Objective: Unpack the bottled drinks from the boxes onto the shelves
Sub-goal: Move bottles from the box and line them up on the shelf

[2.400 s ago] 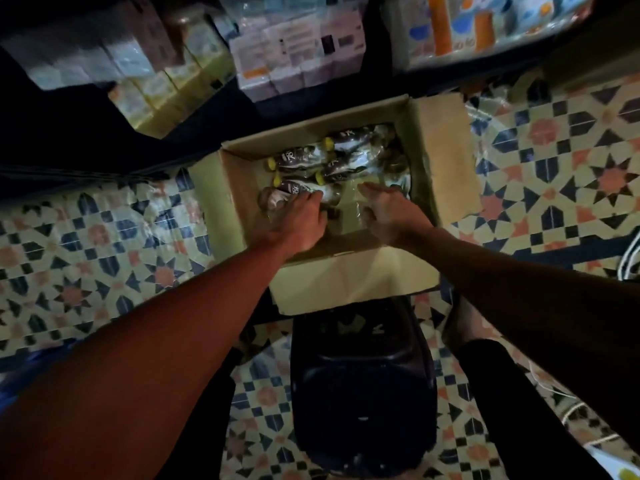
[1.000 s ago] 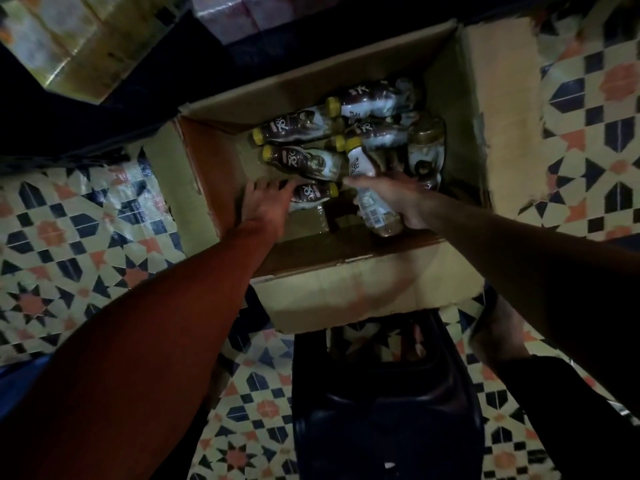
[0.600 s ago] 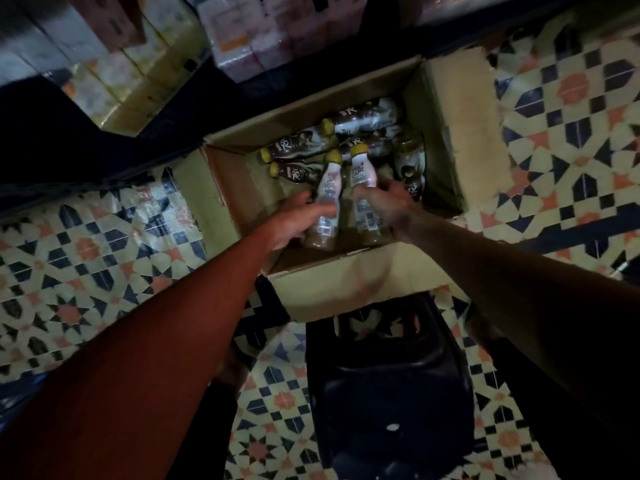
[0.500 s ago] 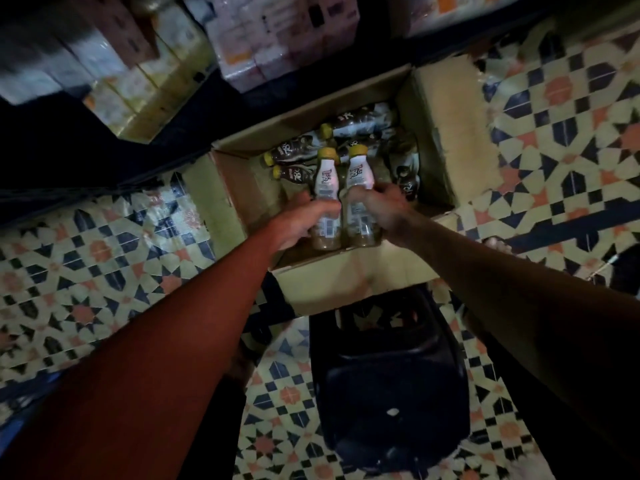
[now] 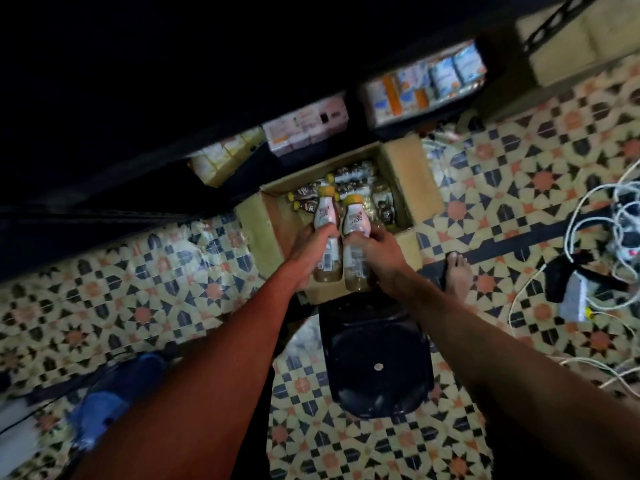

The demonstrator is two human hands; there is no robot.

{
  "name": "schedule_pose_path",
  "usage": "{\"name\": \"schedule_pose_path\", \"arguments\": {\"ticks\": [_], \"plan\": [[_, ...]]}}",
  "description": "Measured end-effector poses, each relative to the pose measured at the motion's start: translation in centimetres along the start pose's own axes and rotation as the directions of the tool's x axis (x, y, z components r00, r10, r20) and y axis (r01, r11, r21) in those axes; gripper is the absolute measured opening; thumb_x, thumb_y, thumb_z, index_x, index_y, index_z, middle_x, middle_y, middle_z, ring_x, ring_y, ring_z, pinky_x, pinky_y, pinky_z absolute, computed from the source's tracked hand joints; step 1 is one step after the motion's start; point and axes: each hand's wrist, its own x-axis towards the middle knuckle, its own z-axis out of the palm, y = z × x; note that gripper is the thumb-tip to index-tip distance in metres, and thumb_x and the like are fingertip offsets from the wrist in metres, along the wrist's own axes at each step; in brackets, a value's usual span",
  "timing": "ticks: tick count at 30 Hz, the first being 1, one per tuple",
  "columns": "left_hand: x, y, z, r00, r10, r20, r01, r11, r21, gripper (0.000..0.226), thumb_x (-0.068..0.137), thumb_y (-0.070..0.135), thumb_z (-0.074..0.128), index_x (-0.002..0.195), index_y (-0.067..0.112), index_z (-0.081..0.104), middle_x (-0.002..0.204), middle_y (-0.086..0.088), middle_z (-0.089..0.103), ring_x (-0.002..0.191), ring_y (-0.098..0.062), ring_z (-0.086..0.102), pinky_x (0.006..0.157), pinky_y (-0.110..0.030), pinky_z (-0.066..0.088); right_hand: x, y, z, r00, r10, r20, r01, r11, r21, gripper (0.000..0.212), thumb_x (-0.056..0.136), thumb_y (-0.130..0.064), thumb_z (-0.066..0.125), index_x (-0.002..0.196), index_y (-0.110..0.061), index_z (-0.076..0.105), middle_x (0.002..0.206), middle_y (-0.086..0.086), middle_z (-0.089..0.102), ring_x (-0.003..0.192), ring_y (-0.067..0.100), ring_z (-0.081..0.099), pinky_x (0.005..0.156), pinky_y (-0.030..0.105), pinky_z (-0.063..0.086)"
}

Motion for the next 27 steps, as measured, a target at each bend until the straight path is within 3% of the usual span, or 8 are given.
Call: {"name": "schedule_pose_path", "arguments": {"ticks": [5,9,12,14,17,21,23,27], "plan": [[-9.4,3.7,-1.2,0.998,0.047,-0.029,-0.048,0.998,-0.041,0.038,0.073,0.038,0.064,0.107,0.022,0.068,0.091,-0.005,0.077,0.085,-0.029,0.074,0.082,-0.052,0.060,-8.2,-5.0,0.7,0.999,-0.032,0.031,0.032,0.999,0.011,0.028,0.089,-0.015,0.073,0.116,-0.011,0.068,0.100,0.008,0.077,0.088,0.028,0.076,0.071,0.037,0.058],[-15.8,6.0,-2.0,0.990,0.101,-0.098,-0.112,0.987,-0.112,0.023,0.079,0.033,0.066,0.100,0.026,0.069,0.095,-0.001,0.076,0.091,-0.026,0.072,0.083,-0.047,0.059,-14.3,-9.8,1.3,0.994,-0.090,0.063,0.095,0.992,-0.078,0.021,0.087,-0.015,0.073,0.108,-0.016,0.071,0.097,0.002,0.077,0.087,0.018,0.073,0.069,0.027,0.057],[-20.1,7.6,-2.8,0.983,0.144,-0.117,-0.158,0.980,-0.122,0.034,0.073,0.042,0.068,0.104,0.027,0.071,0.099,0.002,0.075,0.094,-0.023,0.070,0.085,-0.045,0.057,-18.2,-12.7,1.8,0.989,-0.131,0.071,0.139,0.983,-0.119,0.025,0.080,-0.024,0.078,0.104,-0.020,0.074,0.099,0.004,0.077,0.094,0.028,0.074,0.086,0.047,0.060],[-23.0,9.0,-3.3,0.976,0.188,-0.114,-0.201,0.971,-0.126,0.027,0.079,0.038,0.067,0.103,0.026,0.072,0.097,0.002,0.076,0.090,-0.021,0.072,0.082,-0.041,0.058,-20.5,-14.6,2.0,0.983,-0.159,0.091,0.171,0.975,-0.145,0.039,0.071,-0.034,0.078,0.107,-0.022,0.074,0.100,0.003,0.077,0.096,0.029,0.074,0.092,0.054,0.058],[-26.9,11.1,-4.0,0.961,0.256,-0.105,-0.272,0.945,-0.181,0.021,0.088,0.022,0.066,0.108,0.023,0.068,0.096,-0.001,0.077,0.083,-0.018,0.074,0.069,-0.032,0.057,-23.5,-17.4,2.3,0.970,-0.205,0.130,0.224,0.962,-0.157,0.035,0.078,-0.020,0.075,0.112,-0.020,0.071,0.101,0.005,0.077,0.094,0.027,0.074,0.091,0.054,0.058],[-31.3,14.2,-5.6,0.932,0.347,-0.107,-0.361,0.916,-0.174,0.029,0.084,0.014,0.068,0.112,0.020,0.068,0.095,0.000,0.077,0.085,-0.016,0.074,0.070,-0.030,0.055,-26.7,-21.4,2.8,0.941,-0.299,0.160,0.328,0.922,-0.206,0.030,0.081,-0.010,0.074,0.110,-0.019,0.072,0.099,0.007,0.078,0.091,0.030,0.075,0.089,0.053,0.059],[-32.8,15.6,-6.6,0.911,0.402,-0.092,-0.411,0.902,-0.131,0.029,0.082,0.013,0.070,0.111,0.020,0.069,0.099,-0.003,0.076,0.089,-0.018,0.073,0.072,-0.029,0.055,-27.9,-23.5,2.8,0.918,-0.350,0.184,0.387,0.891,-0.235,0.029,0.080,-0.005,0.075,0.107,-0.015,0.073,0.099,0.011,0.077,0.091,0.032,0.074,0.084,0.048,0.061],[-36.2,18.8,-9.2,0.854,0.520,-0.018,-0.520,0.854,0.007,0.031,0.081,0.015,0.072,0.110,0.025,0.070,0.100,-0.001,0.077,0.093,-0.019,0.073,0.076,-0.033,0.058,-30.6,-27.3,3.1,0.851,-0.450,0.270,0.516,0.811,-0.274,0.035,0.079,-0.001,0.077,0.111,-0.011,0.070,0.100,0.005,0.077,0.088,0.016,0.074,0.076,0.028,0.056]]}}
